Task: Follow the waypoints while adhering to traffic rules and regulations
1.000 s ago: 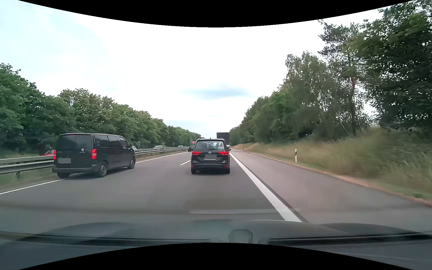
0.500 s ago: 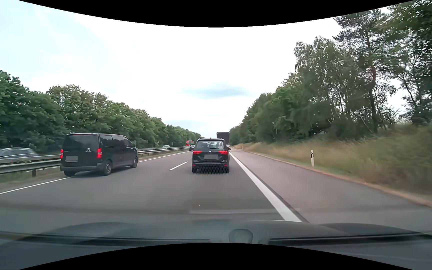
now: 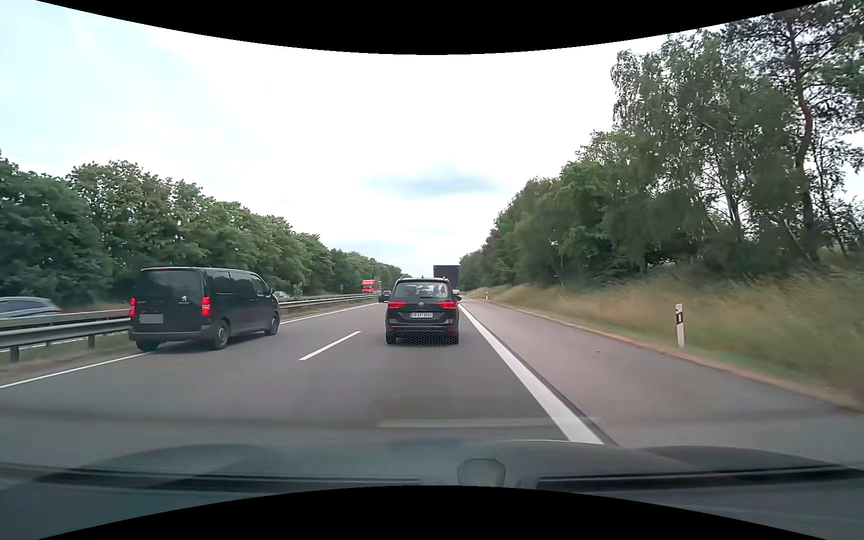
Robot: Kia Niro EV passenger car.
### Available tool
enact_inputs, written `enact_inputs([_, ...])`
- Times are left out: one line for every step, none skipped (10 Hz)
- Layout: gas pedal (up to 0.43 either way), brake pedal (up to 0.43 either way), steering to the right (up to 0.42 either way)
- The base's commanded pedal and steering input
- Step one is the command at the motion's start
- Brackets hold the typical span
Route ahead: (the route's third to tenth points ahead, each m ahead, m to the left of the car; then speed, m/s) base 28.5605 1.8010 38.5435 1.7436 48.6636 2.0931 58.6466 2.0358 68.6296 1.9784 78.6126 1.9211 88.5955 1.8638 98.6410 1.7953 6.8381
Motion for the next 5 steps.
enact_inputs([0.189,0.0,-0.003])
enact_inputs([0.189,0.0,-0.003])
enact_inputs([0.189,0.0,-0.003])
enact_inputs([0.189,0.0,-0.003])
enact_inputs([0.189,0.0,-0.003])
